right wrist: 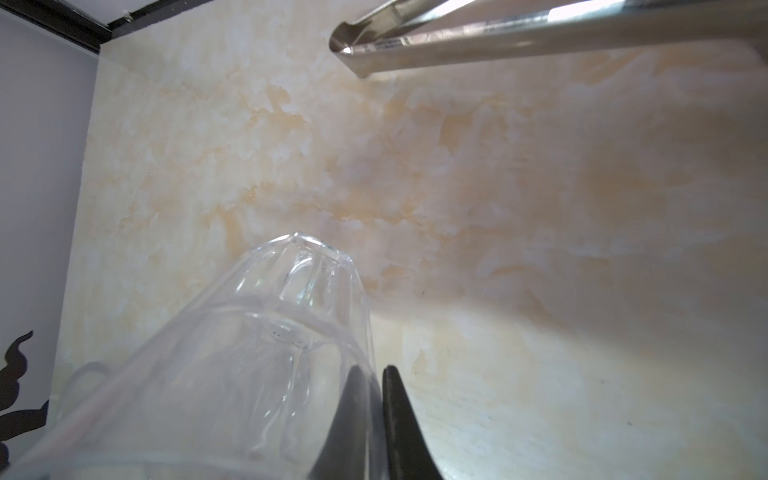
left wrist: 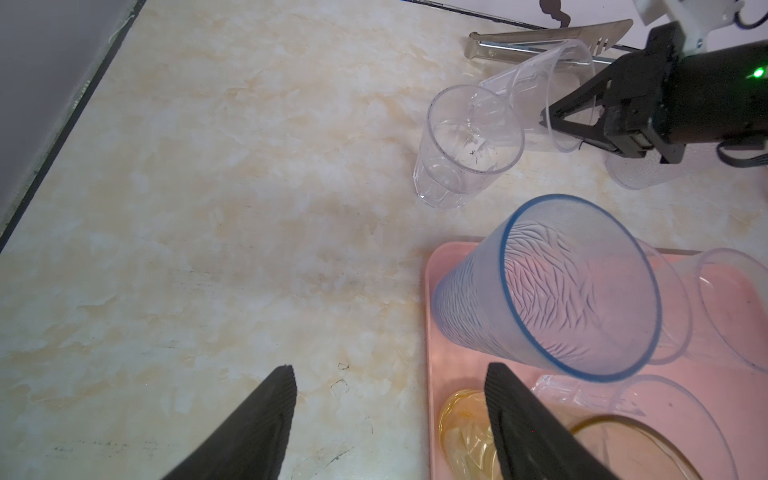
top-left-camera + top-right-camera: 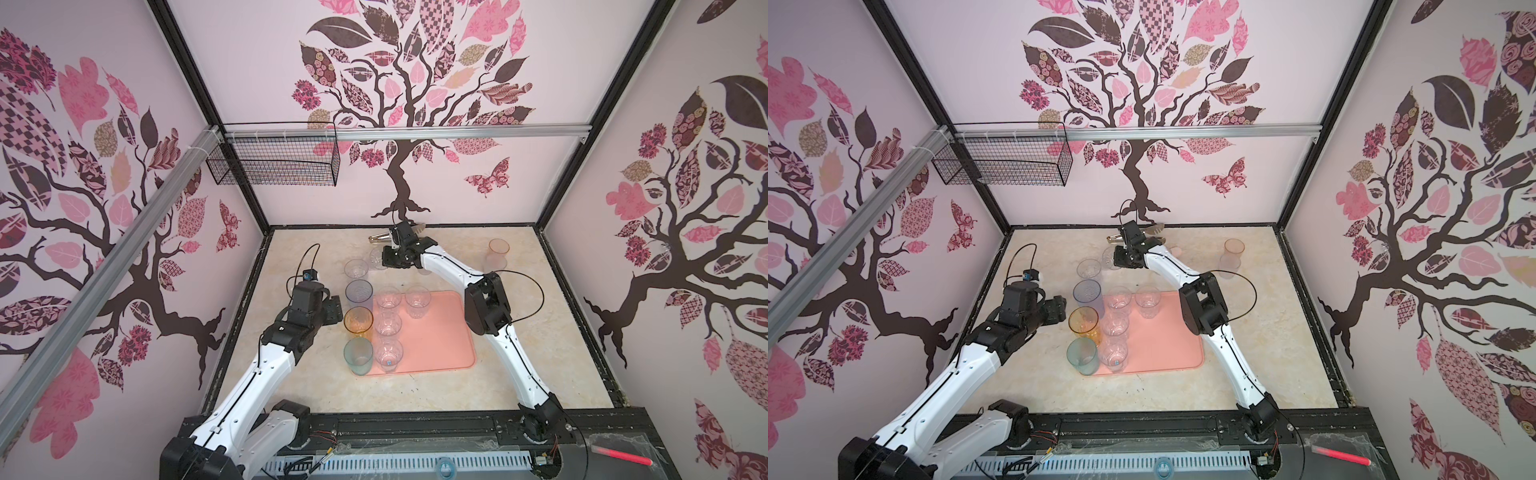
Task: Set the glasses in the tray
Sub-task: 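Carry the clear glass with the right gripper over the tray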
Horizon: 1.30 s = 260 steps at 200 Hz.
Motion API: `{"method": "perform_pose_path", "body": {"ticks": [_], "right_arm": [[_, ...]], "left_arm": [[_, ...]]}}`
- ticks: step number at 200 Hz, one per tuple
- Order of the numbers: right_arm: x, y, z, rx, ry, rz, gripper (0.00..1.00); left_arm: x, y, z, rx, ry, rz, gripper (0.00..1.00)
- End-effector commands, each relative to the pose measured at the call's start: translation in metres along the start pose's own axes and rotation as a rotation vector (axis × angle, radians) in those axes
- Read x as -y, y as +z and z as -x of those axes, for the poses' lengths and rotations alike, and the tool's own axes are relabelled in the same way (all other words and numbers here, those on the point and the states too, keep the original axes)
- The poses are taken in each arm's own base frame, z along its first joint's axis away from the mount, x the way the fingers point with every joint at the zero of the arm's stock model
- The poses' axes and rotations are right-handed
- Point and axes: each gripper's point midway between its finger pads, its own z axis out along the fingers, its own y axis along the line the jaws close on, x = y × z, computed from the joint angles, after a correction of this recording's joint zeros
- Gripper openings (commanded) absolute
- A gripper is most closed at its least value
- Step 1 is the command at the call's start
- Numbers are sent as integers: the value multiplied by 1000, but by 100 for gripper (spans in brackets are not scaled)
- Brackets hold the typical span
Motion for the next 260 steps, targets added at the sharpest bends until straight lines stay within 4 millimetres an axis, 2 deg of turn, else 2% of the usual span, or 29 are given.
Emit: {"method": "perform_pose_path", "body": {"ticks": [1, 18, 32, 70, 97, 127, 163, 186, 201, 216, 239, 260], "right_arm": [[-58, -93, 53, 135, -39, 119, 3], [-63, -120, 53, 139, -44, 125, 3], [-67, -149, 53, 166, -49, 136, 3], [-55, -211, 26, 196, -55, 125, 4], [-23, -245, -4, 200, -94, 25, 4], [18, -274, -41, 174, -135, -104, 4], [54, -289, -86, 94, -153, -200, 4], [84, -294, -110, 30, -172, -317, 3], [100, -290, -128, -21, -178, -372, 2], [105, -282, -146, -71, -194, -391, 2], [100, -266, -168, -130, -234, -401, 2], [100, -251, -179, -196, -222, -402, 3]], "left_arm": [[-3, -1, 1, 6, 4, 13, 76], [-5, -2, 0, 2, 5, 21, 76], [-8, -2, 1, 14, -2, 35, 76], [-7, -9, 10, 66, -19, 25, 76], [-2, -25, 25, 112, -35, -6, 76], [17, -40, 43, 125, -20, -59, 76], [52, -46, 42, 128, 110, -86, 75], [64, -51, 45, 162, 136, -101, 75], [68, -52, 47, 186, 142, -114, 75], [70, -52, 48, 202, 152, -121, 75], [68, -47, 44, 219, 175, -116, 76], [65, -41, 40, 240, 180, -104, 77]]}}
